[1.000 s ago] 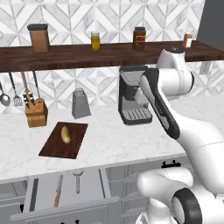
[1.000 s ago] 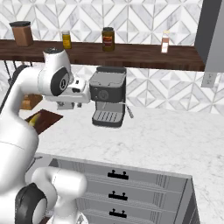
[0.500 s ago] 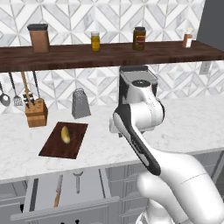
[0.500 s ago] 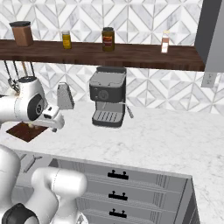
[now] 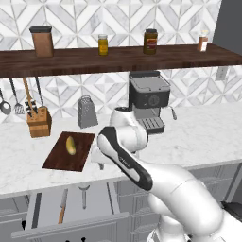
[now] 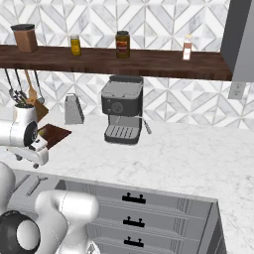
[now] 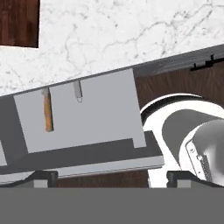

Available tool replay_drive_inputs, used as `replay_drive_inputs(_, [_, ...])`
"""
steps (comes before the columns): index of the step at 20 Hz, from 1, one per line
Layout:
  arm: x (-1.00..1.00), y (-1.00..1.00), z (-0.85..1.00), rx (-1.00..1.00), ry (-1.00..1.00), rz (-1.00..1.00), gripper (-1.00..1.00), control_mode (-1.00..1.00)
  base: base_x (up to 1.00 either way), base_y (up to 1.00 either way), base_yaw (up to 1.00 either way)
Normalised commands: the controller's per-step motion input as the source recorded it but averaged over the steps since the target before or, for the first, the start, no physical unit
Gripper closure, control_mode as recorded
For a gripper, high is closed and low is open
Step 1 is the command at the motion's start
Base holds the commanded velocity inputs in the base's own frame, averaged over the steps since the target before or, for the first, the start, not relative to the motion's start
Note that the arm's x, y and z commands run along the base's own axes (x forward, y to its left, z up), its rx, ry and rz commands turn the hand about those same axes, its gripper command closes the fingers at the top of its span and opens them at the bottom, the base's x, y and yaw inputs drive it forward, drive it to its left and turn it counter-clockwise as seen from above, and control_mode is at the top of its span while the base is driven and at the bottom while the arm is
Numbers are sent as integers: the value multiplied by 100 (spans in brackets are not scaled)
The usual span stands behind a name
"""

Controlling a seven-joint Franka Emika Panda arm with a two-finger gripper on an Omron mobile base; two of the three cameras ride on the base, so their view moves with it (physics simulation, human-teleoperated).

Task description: Place the appropriate cutting tool for cutting the cucumber skin on the cutting board.

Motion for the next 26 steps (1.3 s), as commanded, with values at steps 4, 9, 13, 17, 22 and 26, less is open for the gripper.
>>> replay_drive_inputs(4, [0,95,-80,0,4,-3,-100,-100,0,0,0])
replay_drive_inputs(9, [0,38,-61,-1,0,0,-100,-100,0,0,0])
replay_drive_inputs(13, [-2,35,-48,-1,0,0,-100,-100,0,0,0])
replay_drive_inputs(17, [0,9,-45,-1,0,6,-100,-100,0,0,0])
replay_drive_inputs(22, [0,2,-39,-5,0,12,-100,-100,0,0,0])
replay_drive_inputs(26, [0,1,-27,-5,0,16,-100,-100,0,0,0])
